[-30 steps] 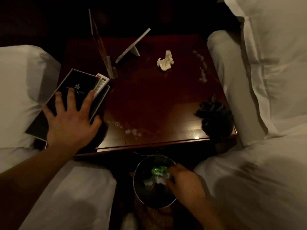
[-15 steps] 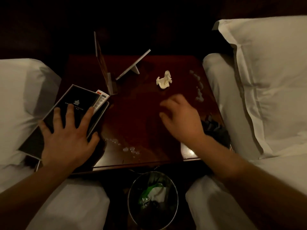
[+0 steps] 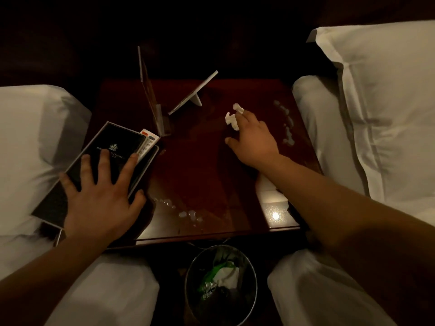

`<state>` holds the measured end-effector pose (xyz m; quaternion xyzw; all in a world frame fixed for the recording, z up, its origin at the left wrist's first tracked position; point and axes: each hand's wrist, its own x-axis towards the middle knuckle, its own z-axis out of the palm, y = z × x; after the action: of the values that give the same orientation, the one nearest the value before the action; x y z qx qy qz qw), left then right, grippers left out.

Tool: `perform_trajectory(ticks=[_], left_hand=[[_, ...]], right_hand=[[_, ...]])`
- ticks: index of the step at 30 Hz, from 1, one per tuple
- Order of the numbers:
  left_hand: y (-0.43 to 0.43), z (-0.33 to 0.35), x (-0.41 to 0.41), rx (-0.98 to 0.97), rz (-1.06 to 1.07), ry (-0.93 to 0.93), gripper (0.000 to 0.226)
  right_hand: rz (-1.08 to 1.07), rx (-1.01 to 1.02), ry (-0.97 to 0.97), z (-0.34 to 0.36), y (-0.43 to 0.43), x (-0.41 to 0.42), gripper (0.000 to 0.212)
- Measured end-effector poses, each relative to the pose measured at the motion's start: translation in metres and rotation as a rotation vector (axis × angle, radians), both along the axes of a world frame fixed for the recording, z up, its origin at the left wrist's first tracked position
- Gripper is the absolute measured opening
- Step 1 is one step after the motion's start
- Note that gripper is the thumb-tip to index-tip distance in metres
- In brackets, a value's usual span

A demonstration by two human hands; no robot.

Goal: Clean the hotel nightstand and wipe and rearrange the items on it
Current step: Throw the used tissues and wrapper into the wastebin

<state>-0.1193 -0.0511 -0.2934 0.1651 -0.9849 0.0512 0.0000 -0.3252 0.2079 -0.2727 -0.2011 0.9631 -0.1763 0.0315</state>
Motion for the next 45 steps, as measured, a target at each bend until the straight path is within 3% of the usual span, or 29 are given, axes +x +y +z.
perform_trajectory(ticks=[7,13,16,22,28,35,45], left_hand=[[-0.001,-0.001,0.0,-0.015,0.004,-0.013,0.078],[-0.001,-0.001,0.0,-0.025,0.014,-0.02,0.077],[-0.001,-0.002,0.0,-0.025,0.011,-0.005,0.076],[-0.001,-0.004,0.0,-0.03,0.01,0.012,0.077],[-0.002,-0.005,-0.001,-0.017,0.005,0.025,0.077],[-0.002,-0.006,0.0,-0.02,-0.002,0.029,0.077],[-0.001,-0.003,0.0,-0.012,0.008,-0.005,0.078]], right_hand=[[-0.002,-0.407,0.105,0.02,0.034,0.098,0.042],[-0.011,-0.542,-0.114,0.008,0.063,0.19,0.037],[0.041,-0.633,-0.126,-0.016,0.067,0.23,0.027],[0.076,-0.42,-0.121,-0.083,0.078,0.262,0.018],[0.121,-0.146,-0.304,-0.138,0.08,0.273,0.025],[0.118,-0.159,-0.375,-0.147,0.08,0.278,0.032],[0.14,-0.447,-0.183,-0.041,0.088,0.247,0.026]])
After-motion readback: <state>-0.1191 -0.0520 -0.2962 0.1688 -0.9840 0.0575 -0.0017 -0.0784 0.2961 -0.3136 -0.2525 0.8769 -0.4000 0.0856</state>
